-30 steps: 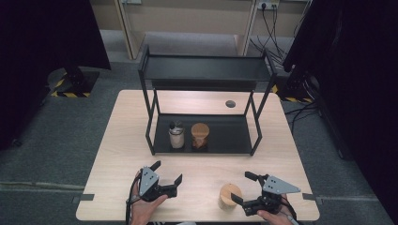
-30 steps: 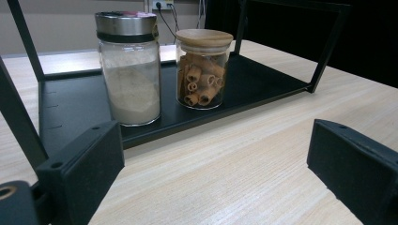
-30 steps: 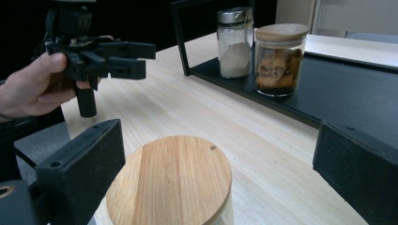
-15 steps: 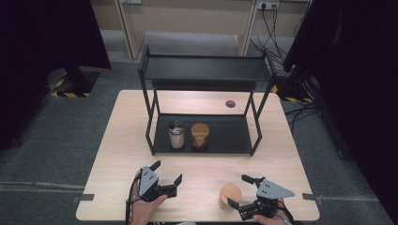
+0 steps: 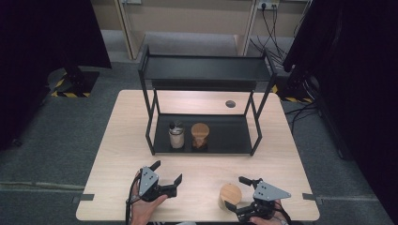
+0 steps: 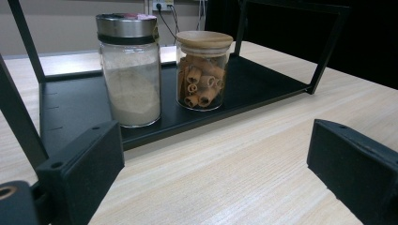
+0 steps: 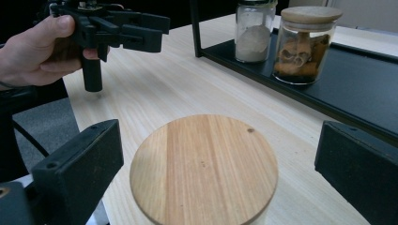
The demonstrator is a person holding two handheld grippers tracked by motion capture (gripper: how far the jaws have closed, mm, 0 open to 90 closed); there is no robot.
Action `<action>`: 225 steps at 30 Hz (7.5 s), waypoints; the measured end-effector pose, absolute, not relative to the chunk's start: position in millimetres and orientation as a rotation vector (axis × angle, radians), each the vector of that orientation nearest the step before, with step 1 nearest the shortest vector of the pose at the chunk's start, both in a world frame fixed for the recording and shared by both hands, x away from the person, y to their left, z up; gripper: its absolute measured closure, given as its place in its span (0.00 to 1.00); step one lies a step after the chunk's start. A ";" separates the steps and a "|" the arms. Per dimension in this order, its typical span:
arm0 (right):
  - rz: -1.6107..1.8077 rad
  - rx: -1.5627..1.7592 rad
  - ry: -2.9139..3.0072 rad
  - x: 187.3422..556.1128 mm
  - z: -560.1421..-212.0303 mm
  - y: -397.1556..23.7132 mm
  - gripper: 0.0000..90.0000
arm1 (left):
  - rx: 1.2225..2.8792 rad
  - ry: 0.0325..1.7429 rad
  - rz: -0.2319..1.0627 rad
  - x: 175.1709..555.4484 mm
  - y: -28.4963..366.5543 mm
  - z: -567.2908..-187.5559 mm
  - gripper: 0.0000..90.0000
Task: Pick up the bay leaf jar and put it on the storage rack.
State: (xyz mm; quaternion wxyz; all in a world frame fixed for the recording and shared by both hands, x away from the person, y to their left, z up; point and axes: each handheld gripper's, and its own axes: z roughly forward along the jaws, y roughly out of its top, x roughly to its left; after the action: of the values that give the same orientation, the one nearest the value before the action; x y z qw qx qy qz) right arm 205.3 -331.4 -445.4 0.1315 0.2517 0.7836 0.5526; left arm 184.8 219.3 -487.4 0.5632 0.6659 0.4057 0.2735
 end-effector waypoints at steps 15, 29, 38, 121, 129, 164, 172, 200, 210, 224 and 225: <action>1.526 0.686 2.330 204.2 -448.7 -320.0 0.04 | 1.569 0.955 0.640 185.2 218.8 -487.7 0.04; 1.483 0.662 2.369 208.2 -451.2 -316.4 0.23 | 1.569 0.955 0.641 185.0 218.9 -487.7 0.04; 1.461 0.649 2.375 207.8 -448.1 -316.9 0.28 | 1.567 0.955 0.639 185.2 219.2 -487.9 0.04; 1.392 0.858 2.196 306.2 -391.8 -272.6 0.28 | 1.572 0.952 0.633 186.4 220.1 -489.5 0.04; 1.378 0.902 2.172 316.7 -392.2 -266.8 0.28 | 1.571 0.953 0.633 186.4 220.4 -489.4 0.04; 1.264 1.068 2.077 358.0 -406.5 -243.4 0.28 | 1.571 0.954 0.629 186.9 220.7 -489.5 0.04; 1.252 1.076 2.084 364.7 -410.6 -238.3 0.28 | 1.571 0.954 0.629 186.9 220.9 -489.5 0.04; 1.227 1.096 2.098 374.0 -425.6 -231.4 0.28 | 1.570 0.953 0.631 186.8 221.2 -489.5 0.04; 1.249 1.119 2.057 365.3 -419.8 -232.4 0.10 | 1.568 0.953 0.632 186.2 220.9 -489.6 0.04; 1.306 1.149 2.021 338.4 -420.5 -243.8 0.03 | 1.570 0.953 0.632 186.4 220.7 -489.4 0.04; 1.312 1.148 2.019 336.7 -419.9 -244.8 0.03 | 1.569 0.953 0.632 186.4 220.8 -489.4 0.04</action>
State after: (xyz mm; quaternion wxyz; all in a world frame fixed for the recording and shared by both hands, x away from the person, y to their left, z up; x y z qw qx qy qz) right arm 336.7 -244.8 -419.9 0.2350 0.4185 0.7356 0.4780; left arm 186.4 220.8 -489.4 0.5647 0.6669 0.4052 0.2686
